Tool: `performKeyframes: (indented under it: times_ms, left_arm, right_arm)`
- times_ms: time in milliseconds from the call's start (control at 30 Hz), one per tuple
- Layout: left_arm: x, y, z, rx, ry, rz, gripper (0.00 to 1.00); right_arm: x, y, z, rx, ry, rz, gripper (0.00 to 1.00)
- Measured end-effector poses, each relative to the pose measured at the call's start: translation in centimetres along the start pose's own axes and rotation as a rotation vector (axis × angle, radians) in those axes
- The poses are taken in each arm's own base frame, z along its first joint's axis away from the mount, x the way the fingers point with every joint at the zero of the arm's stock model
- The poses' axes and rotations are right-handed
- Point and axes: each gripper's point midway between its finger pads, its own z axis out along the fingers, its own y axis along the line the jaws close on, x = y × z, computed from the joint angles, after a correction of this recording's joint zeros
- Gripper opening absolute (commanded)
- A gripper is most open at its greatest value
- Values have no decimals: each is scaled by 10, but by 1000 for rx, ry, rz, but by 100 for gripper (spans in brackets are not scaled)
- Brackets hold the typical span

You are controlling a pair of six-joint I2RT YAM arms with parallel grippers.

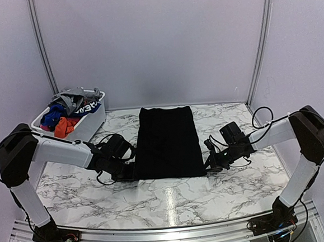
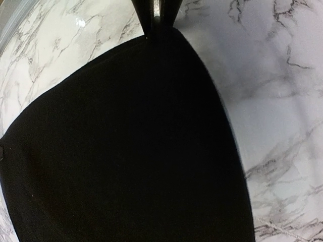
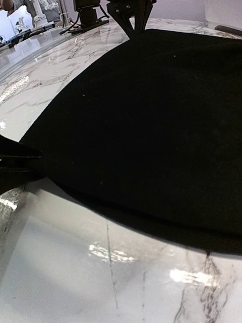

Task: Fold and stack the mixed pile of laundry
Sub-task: Pick up the 2/3-rectangle-folded T-shirt from the center of the board, then fold the 2/3-rectangle-folded T-shirt at the center of the board.

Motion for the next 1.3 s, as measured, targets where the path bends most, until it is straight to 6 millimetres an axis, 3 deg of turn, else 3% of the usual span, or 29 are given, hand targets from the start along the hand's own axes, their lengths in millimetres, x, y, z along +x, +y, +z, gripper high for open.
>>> performKeyframes:
  times_ms: [133,433,600,700,833,933,1067,1167,1300]
  left_arm:
    - [18,-5,-5,14,17,24,0]
    - [75,-23,-23,57,84,61,0]
    - [102,-36,-49,124,87,29,0]
    - [105,-49,-68,181,71,13,0]
    - [95,-59,-79,188,60,1,0]
    - [73,-71,-86,181,42,-2,0]
    - [28,-78,-98,174,-26,-21,0]
    - [-3,-69,-102,148,-67,-43,0]
    - [-42,-52,-95,102,-93,-65,0]
  right_arm:
    - [13,0,-6,7,15,22,0]
    - [76,22,-9,8,131,29,0]
    - [113,33,-25,6,176,46,0]
    - [117,47,-43,-26,154,55,0]
    - [108,57,-50,-23,159,65,0]
    - [92,60,-47,15,179,70,0]
    - [46,61,-54,43,125,65,0]
    - [12,56,-61,59,75,60,0]
    - [-33,49,-53,80,57,33,0]
